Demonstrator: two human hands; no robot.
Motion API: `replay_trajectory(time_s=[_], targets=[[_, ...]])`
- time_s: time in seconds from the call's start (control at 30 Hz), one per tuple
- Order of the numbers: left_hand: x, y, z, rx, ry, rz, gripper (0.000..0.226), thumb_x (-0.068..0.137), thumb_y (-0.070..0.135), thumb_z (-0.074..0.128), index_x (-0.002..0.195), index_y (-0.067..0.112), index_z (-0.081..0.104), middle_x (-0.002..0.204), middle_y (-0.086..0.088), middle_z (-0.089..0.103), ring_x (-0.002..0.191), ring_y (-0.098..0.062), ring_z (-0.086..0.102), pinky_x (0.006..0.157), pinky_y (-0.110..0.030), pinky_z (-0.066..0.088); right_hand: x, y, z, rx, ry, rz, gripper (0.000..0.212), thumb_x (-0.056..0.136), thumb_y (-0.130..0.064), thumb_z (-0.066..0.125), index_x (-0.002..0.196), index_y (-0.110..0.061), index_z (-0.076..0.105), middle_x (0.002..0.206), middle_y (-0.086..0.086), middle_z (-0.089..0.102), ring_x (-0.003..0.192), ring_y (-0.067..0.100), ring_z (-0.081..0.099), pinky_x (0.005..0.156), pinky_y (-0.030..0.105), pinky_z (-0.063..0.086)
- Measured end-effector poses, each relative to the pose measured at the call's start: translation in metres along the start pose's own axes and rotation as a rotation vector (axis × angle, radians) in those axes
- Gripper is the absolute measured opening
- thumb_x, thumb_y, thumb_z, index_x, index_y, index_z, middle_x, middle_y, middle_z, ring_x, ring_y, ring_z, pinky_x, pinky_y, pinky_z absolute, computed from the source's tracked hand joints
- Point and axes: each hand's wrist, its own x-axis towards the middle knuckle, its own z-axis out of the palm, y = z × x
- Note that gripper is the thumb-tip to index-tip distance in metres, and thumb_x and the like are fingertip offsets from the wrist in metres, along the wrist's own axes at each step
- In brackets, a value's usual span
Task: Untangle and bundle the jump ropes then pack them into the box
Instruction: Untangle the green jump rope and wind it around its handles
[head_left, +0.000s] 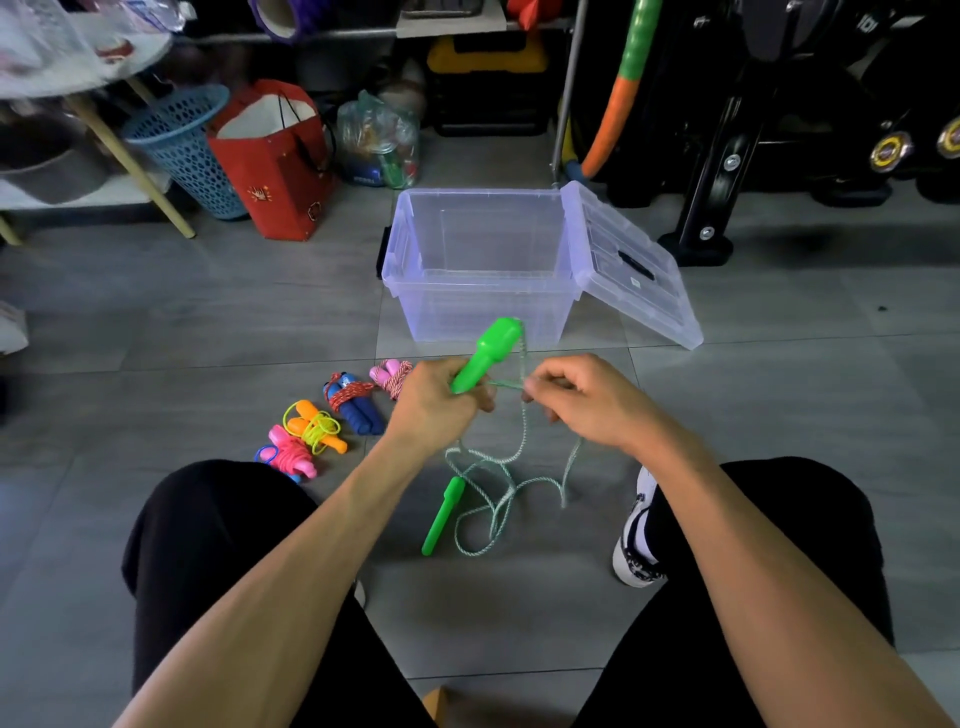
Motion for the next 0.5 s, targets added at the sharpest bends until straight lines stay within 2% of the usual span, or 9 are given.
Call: replay_trajectory(time_s=[0.03, 0.1, 0.17, 0.23, 0.27, 0.33, 0.37, 0.43, 0.5], targets=[[0.007, -0.008, -0.005, 0.045, 0.057, -0.097, 0.011, 0.078, 0.015, 0.073, 0.070, 0.022, 0.068, 0.066, 0.005, 0.067, 0.060, -0.011, 0.055, 0.054, -0.016, 0.042, -0.001, 0.001, -0.003, 0.015, 0.018, 0.011, 0.024, 0.096, -0.027, 0.056, 0.082, -0.013, 0.068, 0.060, -0.001, 0.054, 0.053, 0.008, 0.045, 0.056, 0.026, 0.036], [0.014, -0.023, -0.017, 0.124, 0.134, -0.289, 0.004, 0.073, 0.017, 0.073, 0.077, 0.016, 0.072, 0.063, -0.001, 0.063, 0.056, -0.014, 0.050, 0.051, -0.022, 0.040, -0.002, 0.004, -0.009, 0.030, 0.056, 0.024, 0.024, 0.095, -0.028, 0.058, 0.080, -0.012, 0.067, 0.058, -0.004, 0.051, 0.048, 0.004, 0.039, 0.051, 0.021, 0.034], [0.016, -0.034, -0.023, 0.204, 0.169, -0.370, 0.013, 0.074, 0.020, 0.071, 0.085, 0.015, 0.073, 0.058, 0.002, 0.056, 0.055, -0.016, 0.049, 0.052, -0.024, 0.036, -0.004, 0.008, -0.013, 0.035, 0.073, 0.022, 0.024, 0.094, -0.030, 0.060, 0.079, -0.012, 0.067, 0.056, -0.008, 0.050, 0.050, 0.005, 0.040, 0.051, 0.020, 0.033], [0.012, -0.027, -0.020, 0.164, 0.136, -0.261, 0.010, 0.079, 0.019, 0.069, 0.086, 0.013, 0.072, 0.067, 0.002, 0.061, 0.064, -0.017, 0.056, 0.058, -0.024, 0.038, -0.005, 0.011, -0.012, 0.038, 0.058, 0.015, 0.023, 0.093, -0.030, 0.061, 0.078, -0.013, 0.066, 0.056, -0.008, 0.051, 0.053, 0.007, 0.042, 0.053, 0.022, 0.036], [0.008, -0.018, -0.016, 0.067, 0.077, -0.172, 0.008, 0.081, 0.016, 0.071, 0.087, 0.012, 0.072, 0.074, 0.001, 0.064, 0.064, -0.012, 0.057, 0.059, -0.022, 0.040, -0.004, 0.011, -0.010, 0.033, 0.042, 0.003, 0.024, 0.093, -0.030, 0.061, 0.078, -0.013, 0.066, 0.057, -0.004, 0.053, 0.055, 0.009, 0.044, 0.056, 0.024, 0.037], [-0.006, 0.007, -0.010, -0.162, -0.097, -0.028, 0.014, 0.084, 0.007, 0.072, 0.098, 0.009, 0.070, 0.082, 0.005, 0.069, 0.052, 0.005, 0.052, 0.054, -0.009, 0.039, -0.002, 0.011, -0.003, 0.011, 0.006, -0.020, 0.024, 0.094, -0.029, 0.060, 0.077, -0.012, 0.065, 0.065, 0.009, 0.061, 0.059, 0.012, 0.047, 0.060, 0.029, 0.039], [-0.012, 0.017, -0.008, -0.217, -0.188, 0.026, 0.018, 0.085, 0.004, 0.071, 0.102, 0.007, 0.069, 0.076, 0.011, 0.069, 0.047, 0.008, 0.051, 0.051, -0.004, 0.037, 0.000, 0.010, 0.000, 0.004, -0.003, -0.026, 0.025, 0.094, -0.029, 0.060, 0.077, -0.011, 0.065, 0.067, 0.011, 0.062, 0.059, 0.013, 0.047, 0.061, 0.030, 0.039], [-0.017, 0.022, -0.003, -0.165, -0.267, 0.102, 0.011, 0.085, 0.004, 0.071, 0.095, 0.009, 0.070, 0.062, 0.015, 0.066, 0.051, 0.007, 0.052, 0.058, -0.007, 0.040, 0.002, 0.007, 0.004, 0.008, -0.003, -0.030, 0.026, 0.094, -0.028, 0.060, 0.077, -0.009, 0.065, 0.065, 0.007, 0.058, 0.060, 0.013, 0.047, 0.061, 0.031, 0.039], [-0.012, 0.017, -0.004, -0.071, -0.200, 0.088, 0.005, 0.081, 0.012, 0.075, 0.083, 0.016, 0.073, 0.070, 0.007, 0.071, 0.063, -0.002, 0.057, 0.067, -0.020, 0.043, 0.003, 0.004, 0.004, 0.016, -0.002, -0.033, 0.026, 0.094, -0.027, 0.060, 0.076, -0.008, 0.063, 0.065, 0.005, 0.057, 0.061, 0.013, 0.049, 0.061, 0.030, 0.040]])
